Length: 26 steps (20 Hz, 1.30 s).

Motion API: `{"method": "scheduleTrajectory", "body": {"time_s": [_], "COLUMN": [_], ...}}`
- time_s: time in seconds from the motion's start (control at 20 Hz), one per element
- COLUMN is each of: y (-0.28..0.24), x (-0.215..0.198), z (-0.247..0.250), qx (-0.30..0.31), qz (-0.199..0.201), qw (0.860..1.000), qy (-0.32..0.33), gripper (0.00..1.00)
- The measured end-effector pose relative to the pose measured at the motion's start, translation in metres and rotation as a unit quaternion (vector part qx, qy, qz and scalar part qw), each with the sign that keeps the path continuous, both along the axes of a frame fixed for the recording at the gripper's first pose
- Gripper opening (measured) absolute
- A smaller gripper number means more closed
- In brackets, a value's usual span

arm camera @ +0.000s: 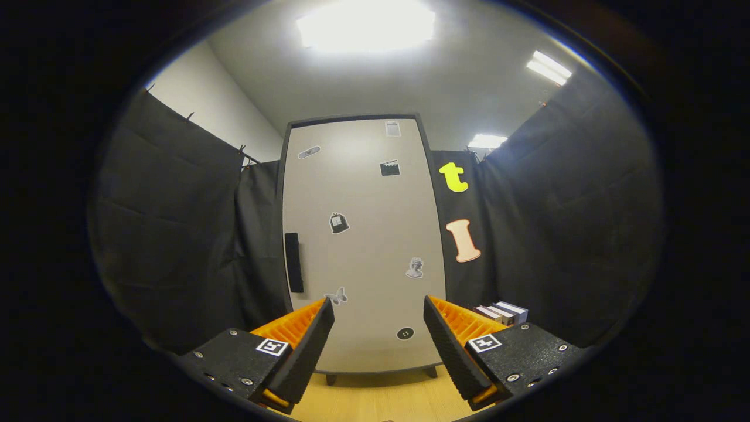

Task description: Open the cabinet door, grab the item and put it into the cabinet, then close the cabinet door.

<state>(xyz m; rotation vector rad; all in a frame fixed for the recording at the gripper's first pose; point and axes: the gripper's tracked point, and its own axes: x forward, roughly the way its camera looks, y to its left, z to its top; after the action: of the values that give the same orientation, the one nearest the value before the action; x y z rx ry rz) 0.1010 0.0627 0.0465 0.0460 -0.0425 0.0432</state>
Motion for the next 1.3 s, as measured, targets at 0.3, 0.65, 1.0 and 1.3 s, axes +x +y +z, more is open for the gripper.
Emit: {"method": "scheduleTrajectory", "body": {"time_s": [0.3, 0.65, 1.0, 1.3], "y": [0.030, 0.070, 0.115, 0.156], "x": [0.037, 0.088, 0.132, 0.169], "z": [0.010, 0.020, 0.017, 0.009], "qx": [0.011, 0.014, 0.019, 0.011], "qz": [0.027, 0.061, 0.088, 0.107], "qw": [1.000, 0.998, 0.996, 0.994], "qy": [0.000, -0.007, 0.002, 0.021], "gripper": [0.95, 0.95, 0.95, 0.91]}}
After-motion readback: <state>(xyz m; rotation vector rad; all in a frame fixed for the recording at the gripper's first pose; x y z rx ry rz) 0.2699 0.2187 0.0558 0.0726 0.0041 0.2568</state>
